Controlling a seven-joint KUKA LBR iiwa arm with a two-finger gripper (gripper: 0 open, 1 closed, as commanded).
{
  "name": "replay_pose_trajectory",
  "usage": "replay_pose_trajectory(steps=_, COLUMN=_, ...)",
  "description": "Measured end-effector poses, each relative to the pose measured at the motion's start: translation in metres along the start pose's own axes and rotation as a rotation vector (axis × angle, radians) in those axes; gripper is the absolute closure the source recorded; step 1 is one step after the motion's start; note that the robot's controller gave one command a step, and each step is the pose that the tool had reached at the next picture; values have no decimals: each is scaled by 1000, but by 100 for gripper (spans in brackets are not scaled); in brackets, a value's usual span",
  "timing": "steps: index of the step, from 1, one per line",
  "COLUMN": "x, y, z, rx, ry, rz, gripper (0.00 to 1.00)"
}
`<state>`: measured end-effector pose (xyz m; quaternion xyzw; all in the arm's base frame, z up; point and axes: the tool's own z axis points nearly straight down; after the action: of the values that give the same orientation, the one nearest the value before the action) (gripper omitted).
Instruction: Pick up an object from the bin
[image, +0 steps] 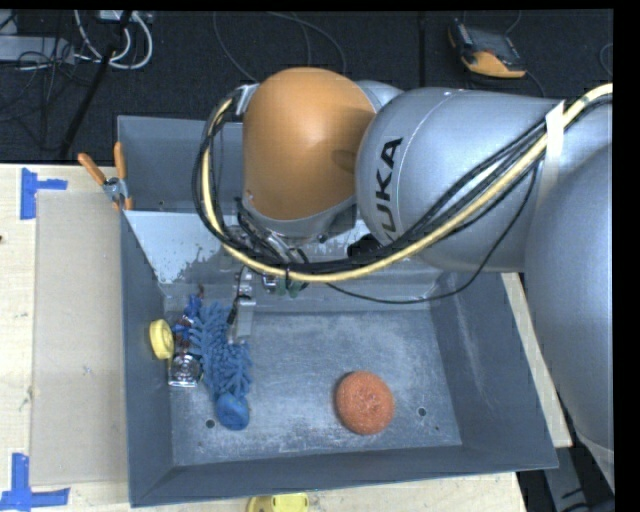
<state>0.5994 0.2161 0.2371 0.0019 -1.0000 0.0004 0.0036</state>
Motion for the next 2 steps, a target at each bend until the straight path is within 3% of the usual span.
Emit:
replay_pose_trajectory(steps=1, x=-1, y=-1, z=-5, rx=-1, ry=-7, rz=4, gripper=0)
replay_pose_trajectory(steps=2, x=-5, y=2, z=35, rx=-2, ry=-14, rz=-60, gripper=0)
